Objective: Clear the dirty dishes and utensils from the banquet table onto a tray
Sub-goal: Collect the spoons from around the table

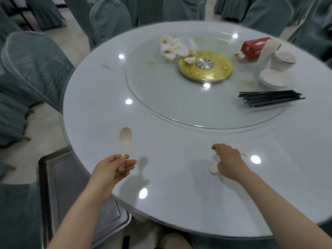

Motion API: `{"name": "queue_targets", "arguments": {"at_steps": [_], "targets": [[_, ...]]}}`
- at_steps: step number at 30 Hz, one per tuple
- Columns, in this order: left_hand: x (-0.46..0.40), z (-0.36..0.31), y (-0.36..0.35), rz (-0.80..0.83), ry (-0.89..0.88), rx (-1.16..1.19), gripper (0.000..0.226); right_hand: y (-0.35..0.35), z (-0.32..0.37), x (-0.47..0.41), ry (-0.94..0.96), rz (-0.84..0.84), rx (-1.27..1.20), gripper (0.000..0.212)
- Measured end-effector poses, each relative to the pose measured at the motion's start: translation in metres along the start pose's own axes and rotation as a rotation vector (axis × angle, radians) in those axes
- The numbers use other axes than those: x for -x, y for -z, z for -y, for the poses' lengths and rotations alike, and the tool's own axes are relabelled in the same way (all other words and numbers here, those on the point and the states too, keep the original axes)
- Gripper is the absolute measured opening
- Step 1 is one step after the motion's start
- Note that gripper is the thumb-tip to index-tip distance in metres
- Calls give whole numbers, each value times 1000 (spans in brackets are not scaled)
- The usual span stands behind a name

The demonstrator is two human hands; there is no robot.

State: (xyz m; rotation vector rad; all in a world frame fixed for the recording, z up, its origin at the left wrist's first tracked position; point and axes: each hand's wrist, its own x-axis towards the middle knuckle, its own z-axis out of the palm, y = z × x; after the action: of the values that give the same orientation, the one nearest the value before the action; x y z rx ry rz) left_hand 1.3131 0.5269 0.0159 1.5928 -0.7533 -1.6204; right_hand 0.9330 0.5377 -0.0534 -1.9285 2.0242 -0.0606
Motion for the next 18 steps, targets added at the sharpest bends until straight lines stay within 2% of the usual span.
{"name": "queue_targets", "arguments": {"at_steps": [3, 8, 11, 15, 18], "targets": [[3, 1, -7, -8, 7, -8, 12, -15, -11, 5, 28, 88, 103, 68], [8, 3, -16, -10, 27, -31, 13, -36, -18, 7, 98, 109, 82, 53], [10, 5, -25, -2, 41, -48, 12, -35, -19, 7, 99, 79, 41, 56], [12, 8, -27, 20, 43, -78, 12, -30, -19, 6, 205, 19, -1, 56], [12, 9, -21, 5, 39, -78, 13, -22, -19, 2, 218, 99, -82, 47]]}}
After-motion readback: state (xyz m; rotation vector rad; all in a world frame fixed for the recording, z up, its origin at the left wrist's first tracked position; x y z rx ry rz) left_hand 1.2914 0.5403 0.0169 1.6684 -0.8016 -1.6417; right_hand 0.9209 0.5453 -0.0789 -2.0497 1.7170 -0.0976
